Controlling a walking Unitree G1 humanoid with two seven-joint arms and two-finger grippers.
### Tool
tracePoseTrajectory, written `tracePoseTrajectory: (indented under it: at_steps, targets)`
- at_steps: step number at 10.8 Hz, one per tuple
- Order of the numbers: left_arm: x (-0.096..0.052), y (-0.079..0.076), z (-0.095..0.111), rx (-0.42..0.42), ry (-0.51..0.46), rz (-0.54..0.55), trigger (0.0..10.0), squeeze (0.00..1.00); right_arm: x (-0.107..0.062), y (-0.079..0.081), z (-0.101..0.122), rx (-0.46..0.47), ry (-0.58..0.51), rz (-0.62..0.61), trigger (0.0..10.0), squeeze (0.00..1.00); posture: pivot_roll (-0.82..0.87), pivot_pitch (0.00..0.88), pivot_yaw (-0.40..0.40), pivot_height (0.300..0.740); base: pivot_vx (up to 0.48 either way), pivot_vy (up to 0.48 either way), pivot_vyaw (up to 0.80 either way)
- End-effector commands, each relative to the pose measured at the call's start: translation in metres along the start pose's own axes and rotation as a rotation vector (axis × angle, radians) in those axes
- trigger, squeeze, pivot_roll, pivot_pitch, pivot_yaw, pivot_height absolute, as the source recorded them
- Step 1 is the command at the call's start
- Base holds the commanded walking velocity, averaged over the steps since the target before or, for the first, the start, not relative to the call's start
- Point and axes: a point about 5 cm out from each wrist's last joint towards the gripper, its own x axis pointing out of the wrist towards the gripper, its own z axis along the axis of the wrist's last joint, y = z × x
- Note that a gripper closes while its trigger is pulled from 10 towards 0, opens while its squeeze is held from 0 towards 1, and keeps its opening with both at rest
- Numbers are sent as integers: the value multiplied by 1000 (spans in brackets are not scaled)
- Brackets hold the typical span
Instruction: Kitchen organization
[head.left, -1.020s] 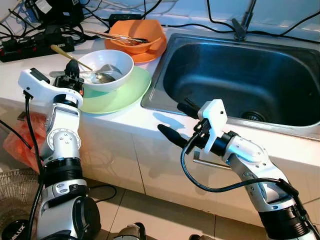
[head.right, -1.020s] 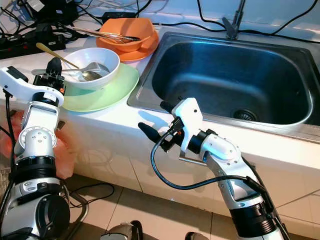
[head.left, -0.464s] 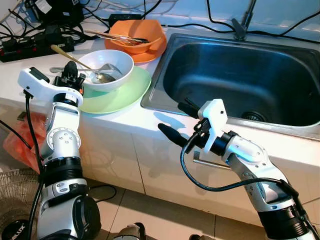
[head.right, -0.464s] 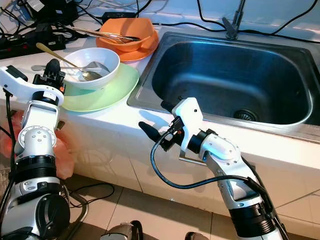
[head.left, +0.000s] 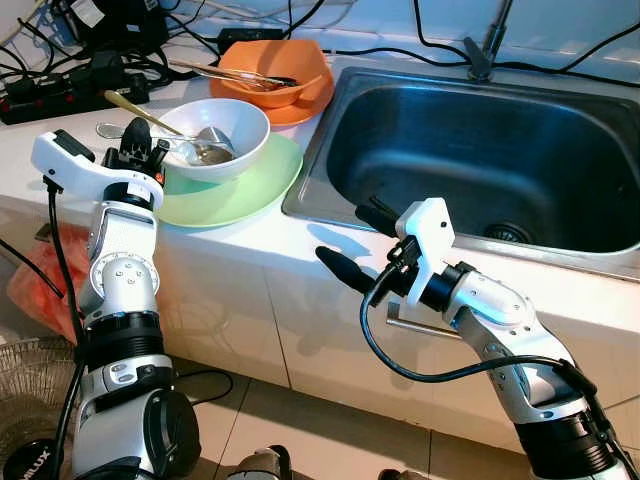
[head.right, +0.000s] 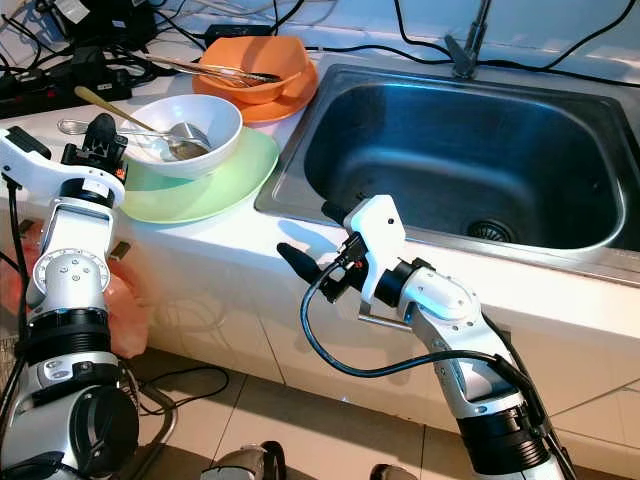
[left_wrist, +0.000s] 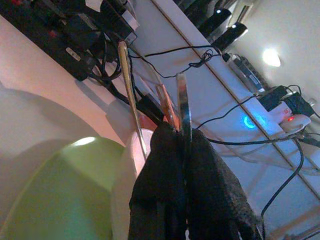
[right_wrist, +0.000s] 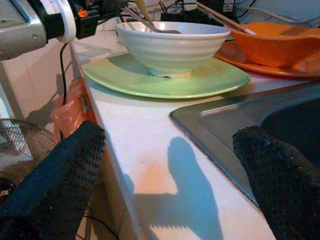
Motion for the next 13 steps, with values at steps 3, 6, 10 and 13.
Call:
tracePoseTrajectory:
  at_steps: [3,6,10,13]
  targets:
    - [6,-29,11,-23,-16,-147,0,0,-1,-4,1,3,-11,-19,10000,0,30,120,74,740,0,0,0]
    - [5,-59,9,-26,17,-306,0,0,1,-4,1,5,-18,-23,10000,0,33,115,75,740,0,0,0]
    - [-20,-93,-32,-221,227,-534,0,0,3,-23,10,179,-128,-173,10000,0,31,112,83,740,0,0,0]
    - [-38,-105,-68,-351,410,-614,0,0,-1,-51,14,471,-264,-362,10000,0,29,115,91,740,0,0,0]
